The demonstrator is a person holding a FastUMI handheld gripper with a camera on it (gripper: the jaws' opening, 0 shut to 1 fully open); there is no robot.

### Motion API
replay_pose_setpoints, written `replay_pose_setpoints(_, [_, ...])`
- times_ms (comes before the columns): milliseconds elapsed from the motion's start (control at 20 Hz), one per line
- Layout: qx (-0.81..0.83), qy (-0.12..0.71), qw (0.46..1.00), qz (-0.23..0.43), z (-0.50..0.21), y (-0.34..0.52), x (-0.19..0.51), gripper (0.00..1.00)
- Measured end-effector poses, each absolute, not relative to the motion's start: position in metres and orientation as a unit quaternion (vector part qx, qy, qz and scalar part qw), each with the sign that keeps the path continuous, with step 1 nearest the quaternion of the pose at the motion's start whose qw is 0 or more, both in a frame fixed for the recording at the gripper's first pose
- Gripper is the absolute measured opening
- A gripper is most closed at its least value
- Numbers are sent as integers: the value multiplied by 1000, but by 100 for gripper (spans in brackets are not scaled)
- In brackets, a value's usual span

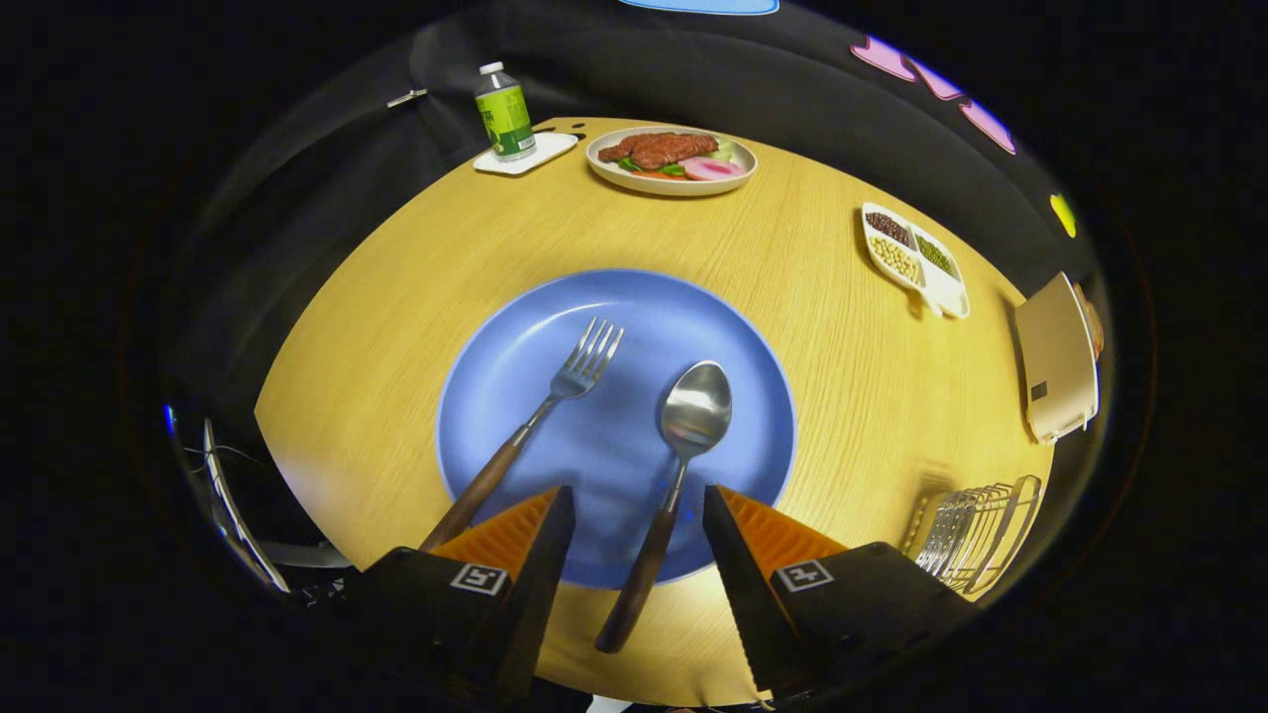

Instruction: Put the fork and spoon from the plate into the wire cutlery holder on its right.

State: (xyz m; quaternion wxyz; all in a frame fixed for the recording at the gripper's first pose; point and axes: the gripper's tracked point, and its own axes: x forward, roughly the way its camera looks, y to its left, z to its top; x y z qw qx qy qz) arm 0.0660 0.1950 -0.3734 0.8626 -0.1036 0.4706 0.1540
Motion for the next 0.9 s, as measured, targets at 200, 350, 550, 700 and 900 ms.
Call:
replay_pose_setpoints(200, [-91, 519, 837, 145, -390, 193, 57, 63])
replay_pose_setpoints(350, [-76, 537, 828, 145, -387, 195, 55, 40])
replay_pose_setpoints(550, [-54, 552, 815, 167, -390, 194, 60, 15])
replay_pose_setpoints(700, [-53, 556, 807, 191, -388, 190, 58, 10])
replay_pose_setpoints(900, [-48, 553, 805, 211, -370, 184, 47, 8])
